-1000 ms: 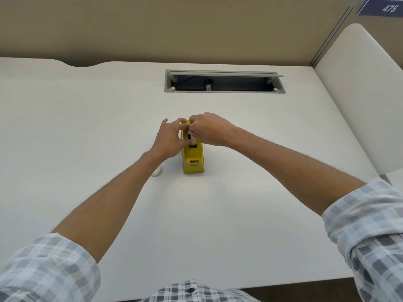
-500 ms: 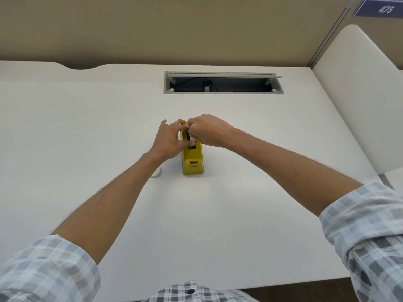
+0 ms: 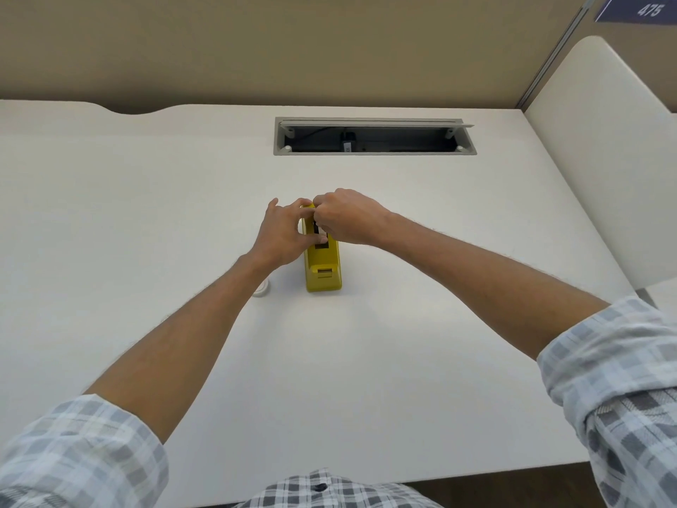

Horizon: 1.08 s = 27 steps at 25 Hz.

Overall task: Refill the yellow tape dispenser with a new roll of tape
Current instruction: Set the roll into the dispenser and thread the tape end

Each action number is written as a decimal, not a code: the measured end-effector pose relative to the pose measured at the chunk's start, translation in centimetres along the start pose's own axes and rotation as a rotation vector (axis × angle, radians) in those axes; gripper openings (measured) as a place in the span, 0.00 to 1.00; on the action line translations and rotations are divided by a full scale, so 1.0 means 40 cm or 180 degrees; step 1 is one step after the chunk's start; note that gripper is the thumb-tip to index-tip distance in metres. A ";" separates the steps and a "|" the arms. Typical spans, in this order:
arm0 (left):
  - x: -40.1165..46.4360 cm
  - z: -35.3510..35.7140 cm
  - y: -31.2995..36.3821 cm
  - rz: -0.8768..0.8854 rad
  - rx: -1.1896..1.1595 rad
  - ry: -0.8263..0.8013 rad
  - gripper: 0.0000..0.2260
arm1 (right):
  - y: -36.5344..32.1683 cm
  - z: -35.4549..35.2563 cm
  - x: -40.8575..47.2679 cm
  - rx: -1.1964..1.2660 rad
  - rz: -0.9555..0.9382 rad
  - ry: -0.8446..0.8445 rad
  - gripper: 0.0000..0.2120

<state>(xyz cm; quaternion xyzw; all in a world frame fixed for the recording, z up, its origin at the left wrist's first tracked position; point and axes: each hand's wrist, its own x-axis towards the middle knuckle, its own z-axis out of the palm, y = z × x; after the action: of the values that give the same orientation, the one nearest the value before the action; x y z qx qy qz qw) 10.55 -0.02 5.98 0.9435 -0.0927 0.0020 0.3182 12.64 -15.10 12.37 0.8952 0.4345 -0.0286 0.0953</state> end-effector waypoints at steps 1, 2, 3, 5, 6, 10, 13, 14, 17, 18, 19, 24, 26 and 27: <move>0.000 -0.001 0.001 0.0013 0.0008 -0.0010 0.16 | 0.002 0.003 -0.004 -0.0033 0.0016 -0.0025 0.09; 0.000 -0.003 0.003 0.0024 0.0030 -0.0015 0.15 | 0.006 0.003 -0.007 -0.0062 0.0003 -0.0030 0.09; -0.001 -0.005 0.004 0.0030 0.0060 -0.0022 0.16 | 0.010 0.002 -0.009 -0.0071 -0.0025 -0.0027 0.09; 0.000 -0.006 0.003 0.0022 0.0084 -0.0041 0.16 | 0.015 0.000 -0.011 -0.0077 -0.0063 -0.0047 0.09; -0.001 -0.006 0.002 0.0019 0.0082 -0.0045 0.16 | 0.014 0.001 -0.012 -0.0080 -0.0067 -0.0048 0.08; 0.000 -0.005 0.004 -0.0003 0.0095 -0.0060 0.16 | 0.015 0.001 -0.010 -0.0098 -0.0130 0.0031 0.09; 0.001 -0.007 0.005 -0.0008 0.0147 -0.0073 0.17 | 0.025 -0.001 -0.004 -0.0079 -0.0190 0.0058 0.09; 0.002 -0.008 0.004 -0.0015 0.0140 -0.0081 0.17 | 0.025 -0.003 -0.002 -0.0075 -0.0177 0.0036 0.09; 0.002 -0.007 0.003 0.0007 0.0080 -0.0085 0.17 | 0.021 -0.001 -0.007 0.0090 -0.0036 0.0016 0.12; 0.001 -0.007 0.002 0.0015 0.0081 -0.0085 0.17 | 0.020 0.003 -0.011 0.0159 0.0019 0.0036 0.12; 0.000 -0.007 0.001 0.0012 0.0085 -0.0084 0.18 | 0.017 0.008 -0.017 0.0165 0.0069 0.0067 0.12; 0.001 -0.011 0.004 0.0004 0.0138 -0.0085 0.19 | 0.006 0.032 -0.042 -0.0246 0.0258 0.0364 0.10; 0.000 -0.012 0.004 0.0019 0.0146 -0.0089 0.19 | 0.001 0.032 -0.043 -0.0265 0.0267 0.0364 0.09; 0.000 -0.011 0.005 0.0027 0.0151 -0.0091 0.19 | 0.000 0.031 -0.043 -0.0259 0.0249 0.0364 0.08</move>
<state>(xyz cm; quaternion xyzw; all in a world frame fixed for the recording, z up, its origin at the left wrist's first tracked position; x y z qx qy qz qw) 10.53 0.09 6.44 0.9503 -0.1013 -0.0080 0.2944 11.61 -16.65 11.37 0.9070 0.4048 0.0441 0.1077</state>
